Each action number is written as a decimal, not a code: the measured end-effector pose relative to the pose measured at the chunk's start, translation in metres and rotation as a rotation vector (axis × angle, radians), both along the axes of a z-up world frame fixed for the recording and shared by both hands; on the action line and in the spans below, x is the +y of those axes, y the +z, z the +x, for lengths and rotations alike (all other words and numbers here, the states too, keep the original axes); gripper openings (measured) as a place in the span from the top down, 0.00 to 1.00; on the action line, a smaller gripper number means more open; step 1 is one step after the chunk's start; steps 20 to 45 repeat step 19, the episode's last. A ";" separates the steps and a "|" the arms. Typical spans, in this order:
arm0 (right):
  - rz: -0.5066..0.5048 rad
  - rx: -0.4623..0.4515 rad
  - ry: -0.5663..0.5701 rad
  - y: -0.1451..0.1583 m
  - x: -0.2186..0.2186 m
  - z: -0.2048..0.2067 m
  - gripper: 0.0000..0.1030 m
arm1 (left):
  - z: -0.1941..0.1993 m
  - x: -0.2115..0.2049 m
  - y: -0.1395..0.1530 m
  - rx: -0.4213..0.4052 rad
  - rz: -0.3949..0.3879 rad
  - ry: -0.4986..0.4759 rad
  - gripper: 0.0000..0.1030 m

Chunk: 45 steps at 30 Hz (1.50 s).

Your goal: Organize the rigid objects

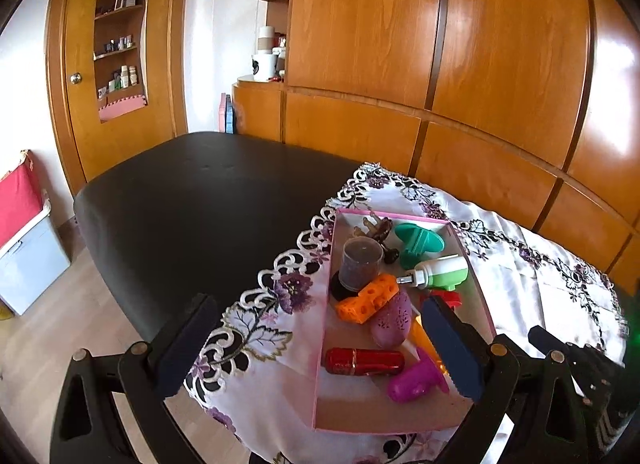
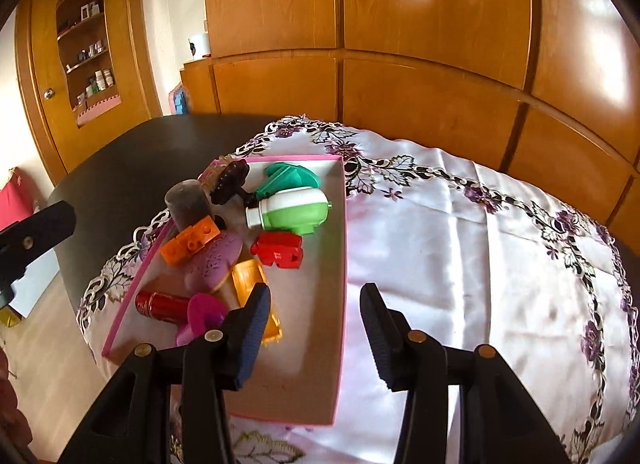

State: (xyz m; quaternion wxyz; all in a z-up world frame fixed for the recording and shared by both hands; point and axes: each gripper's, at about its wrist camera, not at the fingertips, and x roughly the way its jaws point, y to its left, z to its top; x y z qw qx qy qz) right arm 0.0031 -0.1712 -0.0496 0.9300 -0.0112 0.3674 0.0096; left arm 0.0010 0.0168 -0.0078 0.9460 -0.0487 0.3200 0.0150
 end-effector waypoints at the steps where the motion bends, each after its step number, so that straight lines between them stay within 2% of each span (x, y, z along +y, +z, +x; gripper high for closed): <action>1: -0.002 0.000 0.001 0.000 0.001 0.000 0.55 | 0.000 0.000 -0.001 0.007 -0.006 -0.002 0.00; 6: -0.006 -0.014 0.001 -0.001 0.003 -0.003 0.55 | 0.001 0.000 -0.007 0.044 -0.037 -0.015 0.00; 11: -0.014 -0.020 0.009 0.000 0.007 -0.004 0.55 | -0.001 -0.004 -0.009 0.003 0.042 0.012 0.01; 45: -0.016 -0.026 0.001 -0.001 0.006 -0.004 0.55 | -0.001 0.001 -0.010 0.003 0.032 0.013 0.02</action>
